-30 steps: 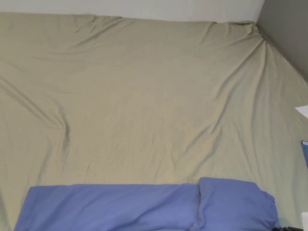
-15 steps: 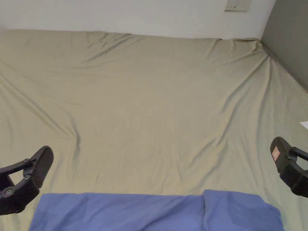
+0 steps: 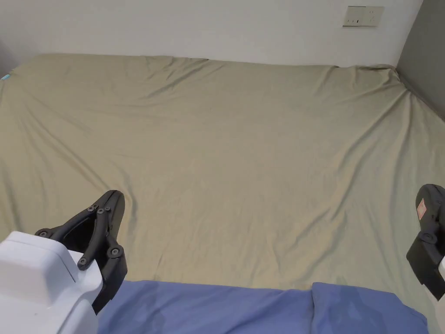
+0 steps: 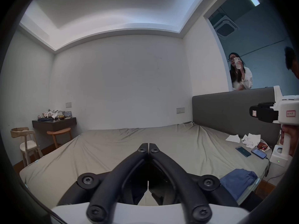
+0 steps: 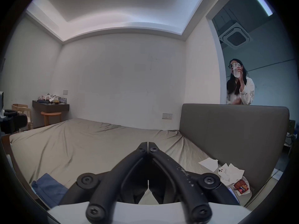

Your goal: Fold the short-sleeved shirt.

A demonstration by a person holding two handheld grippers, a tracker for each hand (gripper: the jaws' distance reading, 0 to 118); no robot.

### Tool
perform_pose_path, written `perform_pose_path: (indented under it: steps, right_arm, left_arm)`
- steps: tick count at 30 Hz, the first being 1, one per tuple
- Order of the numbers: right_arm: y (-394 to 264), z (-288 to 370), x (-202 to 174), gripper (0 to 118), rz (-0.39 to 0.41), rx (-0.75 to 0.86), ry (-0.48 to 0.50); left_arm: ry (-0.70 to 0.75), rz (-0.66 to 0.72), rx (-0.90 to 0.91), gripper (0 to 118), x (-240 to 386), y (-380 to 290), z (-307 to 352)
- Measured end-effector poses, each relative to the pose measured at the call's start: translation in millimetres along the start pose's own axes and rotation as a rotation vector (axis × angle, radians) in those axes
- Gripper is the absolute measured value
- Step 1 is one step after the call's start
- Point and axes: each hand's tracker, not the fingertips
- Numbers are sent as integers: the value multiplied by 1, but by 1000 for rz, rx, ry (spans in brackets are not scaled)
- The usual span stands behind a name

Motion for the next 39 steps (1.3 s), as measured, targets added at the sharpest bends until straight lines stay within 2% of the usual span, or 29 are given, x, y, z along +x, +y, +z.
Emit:
perform_pose_path:
  steps: [1,5,8,11,12,13,14,16,17,18,20,23,26,28,29,30,34,35,37,39]
  right_arm:
    - [-2,0,-2,0,4,13,-26]
    - [-3,-2,3,0,5,-3,-16]
    - [-6,-4,6,0,-7,-32,2]
    - [-14,-7,6,0,-27,-74,32]
    - [-18,-7,5,0,-28,-82,48]
    - [-20,-7,3,0,-31,-93,64]
    - [-23,-8,2,0,-31,-105,74]
    - [-27,-7,-2,0,-37,-121,102]
    - [-29,-7,-3,0,-36,-127,107]
    - [-30,-7,-5,0,-36,-132,112]
    - [-31,-5,-7,0,-37,-135,123]
    - [-31,-3,-8,0,-36,-140,135]
    - [-31,-2,-9,0,-24,-144,137]
    - [-32,-2,-9,0,-26,-150,140]
    - [-32,-3,-9,0,-32,-152,142]
    - [-33,-3,-9,0,-32,-155,142]
    - [-34,-1,-8,0,-26,-163,145]
    - [-34,0,-7,0,-22,-163,146]
    - [-31,2,-6,0,-13,-162,143]
    - [-30,3,-2,0,-15,-159,141]
  left_arm:
    - [13,-1,18,0,-2,-2,1]
    - [39,-11,7,0,-16,0,1]
    - [24,63,-52,0,-53,-4,-1]
    - [-125,273,-264,26,-122,-26,-24]
    - [-139,364,-355,42,-143,-40,-35]
    - [-190,433,-478,42,-165,-59,-48]
    - [-245,527,-557,50,-184,-83,-58]
    - [-218,686,-752,82,-210,-132,-73]
    - [-254,761,-835,90,-219,-157,-78]
    - [-238,780,-890,92,-226,-181,-82]
    - [-188,744,-989,92,-225,-206,-84]
    - [-205,851,-1020,90,-219,-223,-84]
    - [-236,867,-1016,80,-206,-229,-87]
    - [-254,863,-1016,52,-198,-229,-90]
    - [-260,867,-1023,28,-195,-231,-93]
    - [-259,866,-1033,10,-191,-232,-95]
    - [-287,756,-1042,10,-178,-219,-97]
    - [-253,724,-1026,10,-177,-211,-97]
    - [-270,719,-990,10,-170,-186,-96]
    - [-305,642,-953,10,-151,-154,-97]
